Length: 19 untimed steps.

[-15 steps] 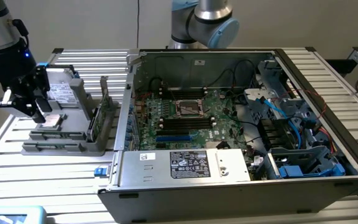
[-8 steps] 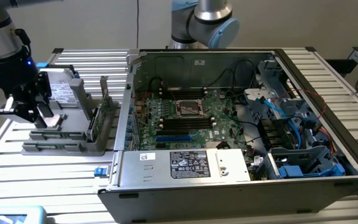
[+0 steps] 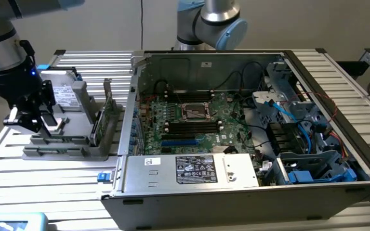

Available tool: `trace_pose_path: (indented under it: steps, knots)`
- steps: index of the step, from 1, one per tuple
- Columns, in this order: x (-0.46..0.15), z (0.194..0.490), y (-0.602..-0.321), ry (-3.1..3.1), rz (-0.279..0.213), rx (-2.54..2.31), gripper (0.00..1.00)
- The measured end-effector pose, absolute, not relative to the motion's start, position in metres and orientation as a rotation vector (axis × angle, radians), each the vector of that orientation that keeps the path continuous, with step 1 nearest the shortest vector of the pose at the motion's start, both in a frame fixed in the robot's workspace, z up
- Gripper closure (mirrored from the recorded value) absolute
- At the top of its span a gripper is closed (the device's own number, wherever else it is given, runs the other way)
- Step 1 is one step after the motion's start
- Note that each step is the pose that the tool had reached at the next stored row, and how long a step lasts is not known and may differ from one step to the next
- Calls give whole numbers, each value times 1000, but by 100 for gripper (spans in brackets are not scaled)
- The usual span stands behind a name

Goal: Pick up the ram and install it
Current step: 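Pick up the ram and move it above insertion slot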

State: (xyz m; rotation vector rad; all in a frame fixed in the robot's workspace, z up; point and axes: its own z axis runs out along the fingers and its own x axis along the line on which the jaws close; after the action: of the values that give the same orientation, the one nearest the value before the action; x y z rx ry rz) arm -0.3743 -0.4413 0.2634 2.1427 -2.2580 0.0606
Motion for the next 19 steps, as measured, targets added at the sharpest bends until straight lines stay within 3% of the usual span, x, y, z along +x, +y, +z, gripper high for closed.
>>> trace_pose_path:
  steps: [19]
  knots:
    - [-373, 229, -451, -2263, 51, 2147, 58]
